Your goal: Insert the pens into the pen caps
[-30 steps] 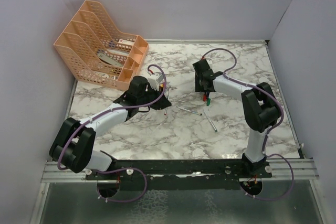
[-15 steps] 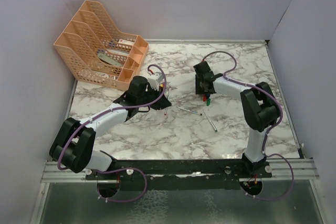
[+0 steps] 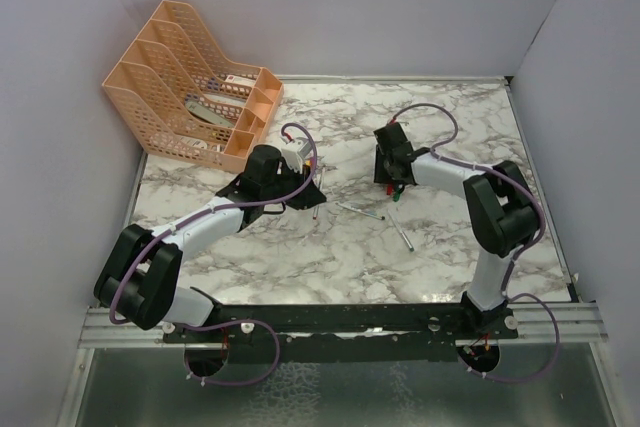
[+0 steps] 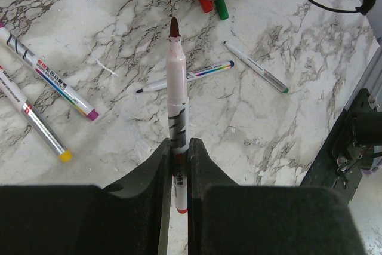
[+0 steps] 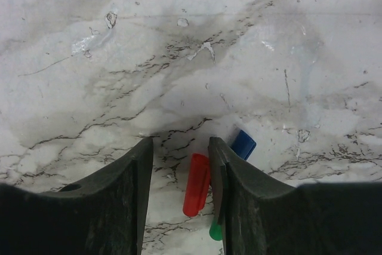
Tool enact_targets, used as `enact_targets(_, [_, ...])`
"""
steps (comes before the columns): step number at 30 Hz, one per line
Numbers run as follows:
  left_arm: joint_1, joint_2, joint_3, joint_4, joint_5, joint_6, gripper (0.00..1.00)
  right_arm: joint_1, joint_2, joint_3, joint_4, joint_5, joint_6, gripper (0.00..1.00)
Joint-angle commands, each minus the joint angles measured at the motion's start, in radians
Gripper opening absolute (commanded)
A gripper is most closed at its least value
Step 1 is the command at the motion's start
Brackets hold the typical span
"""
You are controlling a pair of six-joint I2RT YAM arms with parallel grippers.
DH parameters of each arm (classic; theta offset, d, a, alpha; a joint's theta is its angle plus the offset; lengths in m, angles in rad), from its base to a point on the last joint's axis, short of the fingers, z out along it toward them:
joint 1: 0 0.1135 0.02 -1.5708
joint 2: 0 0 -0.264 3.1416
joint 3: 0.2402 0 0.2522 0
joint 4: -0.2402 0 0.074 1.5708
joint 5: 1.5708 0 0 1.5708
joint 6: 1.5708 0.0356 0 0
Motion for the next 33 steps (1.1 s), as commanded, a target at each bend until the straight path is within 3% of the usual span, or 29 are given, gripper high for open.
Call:
enact_targets(1, [-0.005, -0.018, 0.025, -0.007, 0.003, 0.016, 0.0, -0.006, -0.023, -0.078, -0.044, -0.043, 0.038, 0.42])
enact_targets(27, [-0.005, -0.007, 0.04, 0.002, 0.001, 0.016, 0.0, -0.004, -0.084, -0.154, -0.076, -0.081, 0.086, 0.39])
enact_targets(33, [-0.005, 0.002, 0.049, 0.001, 0.0, 0.011, 0.0, -0.004, -0.076, -0.17, -0.079, -0.102, 0.09, 0.27])
